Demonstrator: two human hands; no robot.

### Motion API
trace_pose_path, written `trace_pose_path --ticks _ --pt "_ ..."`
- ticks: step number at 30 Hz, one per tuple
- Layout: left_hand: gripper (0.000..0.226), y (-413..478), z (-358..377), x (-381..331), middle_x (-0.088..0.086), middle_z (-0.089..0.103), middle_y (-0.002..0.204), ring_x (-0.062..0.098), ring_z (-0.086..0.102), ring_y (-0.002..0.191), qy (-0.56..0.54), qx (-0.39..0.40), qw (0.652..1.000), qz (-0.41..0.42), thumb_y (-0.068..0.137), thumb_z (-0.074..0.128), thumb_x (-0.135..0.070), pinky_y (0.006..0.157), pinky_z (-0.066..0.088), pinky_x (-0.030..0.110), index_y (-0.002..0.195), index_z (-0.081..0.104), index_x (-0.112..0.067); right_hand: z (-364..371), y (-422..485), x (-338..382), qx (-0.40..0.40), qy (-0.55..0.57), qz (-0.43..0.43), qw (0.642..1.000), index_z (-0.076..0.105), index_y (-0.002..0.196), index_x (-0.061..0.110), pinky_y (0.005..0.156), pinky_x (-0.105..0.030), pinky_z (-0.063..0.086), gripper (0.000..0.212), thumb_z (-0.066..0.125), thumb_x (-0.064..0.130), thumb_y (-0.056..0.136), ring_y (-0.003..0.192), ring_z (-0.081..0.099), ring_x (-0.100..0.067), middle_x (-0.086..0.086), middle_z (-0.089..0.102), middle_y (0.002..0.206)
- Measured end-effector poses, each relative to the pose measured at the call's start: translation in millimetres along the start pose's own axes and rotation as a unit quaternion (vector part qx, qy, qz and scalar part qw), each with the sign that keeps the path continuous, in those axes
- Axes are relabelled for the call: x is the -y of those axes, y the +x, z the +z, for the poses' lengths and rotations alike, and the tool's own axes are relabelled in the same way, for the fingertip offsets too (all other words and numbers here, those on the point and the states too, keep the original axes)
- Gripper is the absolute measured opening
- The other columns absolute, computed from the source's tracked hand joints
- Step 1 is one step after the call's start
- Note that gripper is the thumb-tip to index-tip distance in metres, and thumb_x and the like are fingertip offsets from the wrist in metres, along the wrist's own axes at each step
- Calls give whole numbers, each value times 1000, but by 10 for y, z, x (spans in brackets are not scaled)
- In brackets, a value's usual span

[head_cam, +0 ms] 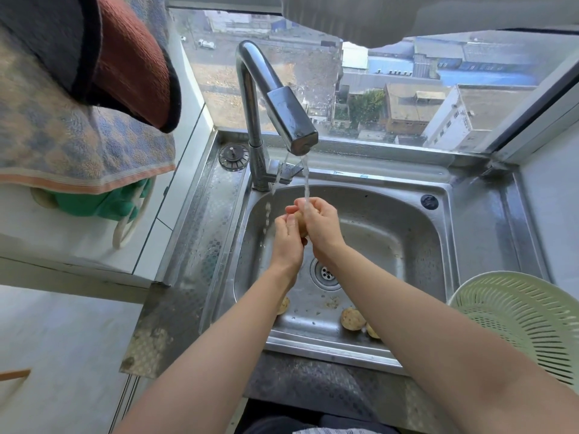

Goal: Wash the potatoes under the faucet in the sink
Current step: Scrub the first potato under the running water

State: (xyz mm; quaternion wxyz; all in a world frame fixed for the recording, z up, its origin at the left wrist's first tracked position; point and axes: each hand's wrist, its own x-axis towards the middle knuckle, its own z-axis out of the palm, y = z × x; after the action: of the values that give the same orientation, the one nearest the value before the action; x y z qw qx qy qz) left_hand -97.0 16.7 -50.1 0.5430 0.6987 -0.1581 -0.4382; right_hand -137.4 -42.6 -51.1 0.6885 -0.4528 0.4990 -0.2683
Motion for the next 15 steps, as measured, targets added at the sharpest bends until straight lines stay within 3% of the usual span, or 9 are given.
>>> trace_pose_path --ticks 3,5,7,8,10,12,14,15 --pt "36 -11 -6 -61 12 52 103 10 47 78 -10 -6 1000 -4 106 25 -25 72 51 32 130 39 -3 -17 20 17 36 52 15 998 59 108 8 57 -31 49 21 43 19 102 82 66 -21 -8 71 103" --pt "37 -10 -38 -91 25 52 118 14 47 87 -21 -12 1000 -10 106 25 -25 96 46 46 132 38 -3 -75 -4 1 107 130 38 985 55 118 8 69 -32 47 22 40 11 102 97 62 -23 -11 65 118" --pt "38 -13 -71 -86 31 48 130 29 54 97 -29 -21 999 -12 106 24 -25 103 41 48 132 38 -2 -122 -33 -3 149 172 53 972 53 119 7 73 -32 43 23 43 3 99 102 57 -26 -13 60 123" --pt "38 -9 -78 -71 31 47 132 39 54 110 -30 -24 999 -12 106 24 -26 103 40 48 133 38 -2 -134 -47 0 161 182 57 968 53 118 6 73 -32 41 24 44 0 97 102 55 -27 -14 59 121" --pt "39 -12 -76 -43 29 47 132 43 46 123 -26 -23 999 -11 106 24 -27 102 42 46 133 37 -2 -141 -65 10 168 180 57 968 54 116 7 71 -32 40 24 46 -2 95 98 54 -27 -13 60 114" --pt "37 -16 -66 -32 28 50 127 33 56 108 -18 -14 1000 -1 106 25 -27 89 50 38 132 36 -2 -107 -90 43 147 129 36 980 56 110 9 64 -31 40 20 50 -1 94 86 56 -22 -9 63 102" --pt "30 -19 -45 -33 21 53 114 15 53 85 -24 -4 1000 6 106 27 -26 73 47 25 125 37 -5 -27 -98 76 87 82 22 993 56 101 11 52 -27 40 10 52 4 95 71 58 -17 -7 64 90" --pt "25 -22 -34 -30 16 53 112 13 52 85 -28 1 1000 4 106 27 -26 73 46 27 122 36 -9 17 -91 82 50 72 29 996 56 98 12 46 -24 40 8 51 6 96 67 59 -15 -6 65 86"
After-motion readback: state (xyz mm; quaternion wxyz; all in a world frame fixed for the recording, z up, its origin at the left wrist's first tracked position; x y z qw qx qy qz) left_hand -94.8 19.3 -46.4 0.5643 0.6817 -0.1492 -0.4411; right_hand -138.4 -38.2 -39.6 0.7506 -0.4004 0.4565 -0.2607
